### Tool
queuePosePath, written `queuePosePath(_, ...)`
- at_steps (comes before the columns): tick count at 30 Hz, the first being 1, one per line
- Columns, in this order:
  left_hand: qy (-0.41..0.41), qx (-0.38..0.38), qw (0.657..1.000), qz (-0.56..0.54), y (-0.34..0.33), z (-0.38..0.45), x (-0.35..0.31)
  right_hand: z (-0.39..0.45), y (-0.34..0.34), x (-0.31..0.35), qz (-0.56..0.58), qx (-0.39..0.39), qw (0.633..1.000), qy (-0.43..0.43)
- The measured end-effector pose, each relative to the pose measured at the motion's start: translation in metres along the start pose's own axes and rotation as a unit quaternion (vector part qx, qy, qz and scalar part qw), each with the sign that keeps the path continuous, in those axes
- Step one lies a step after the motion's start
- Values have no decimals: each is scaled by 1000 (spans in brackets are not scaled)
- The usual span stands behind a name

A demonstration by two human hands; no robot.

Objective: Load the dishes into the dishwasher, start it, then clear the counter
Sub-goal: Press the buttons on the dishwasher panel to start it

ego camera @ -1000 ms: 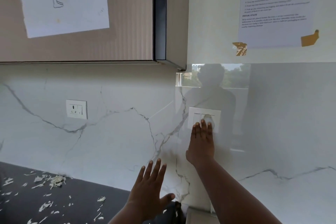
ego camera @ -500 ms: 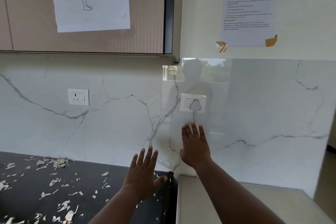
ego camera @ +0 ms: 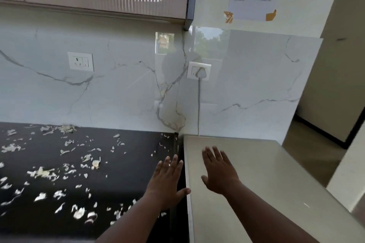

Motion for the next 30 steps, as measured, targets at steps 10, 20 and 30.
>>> queuePosePath(10, -49, 77, 995, -38, -55, -93, -100, -152, -73, -36, 102, 242, 958, -114)
queuePosePath(20, -17, 90, 995, 50, -103, -127, -141, -198, -129, -96, 92, 83, 992, 17)
queuePosePath(30, -31, -9, 998, 52, -117, -130, -137, -197, -131, -102, 121, 82, 988, 51)
Point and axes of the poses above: each hand's wrist, its own z-axis towards the middle knuckle, its own y-axis out of the back of the hand, x = y × z, the point moved 1 cm from there along z, towards the middle knuckle, and after that the axes turned 8 degrees about -x, right-handed, at the moved point
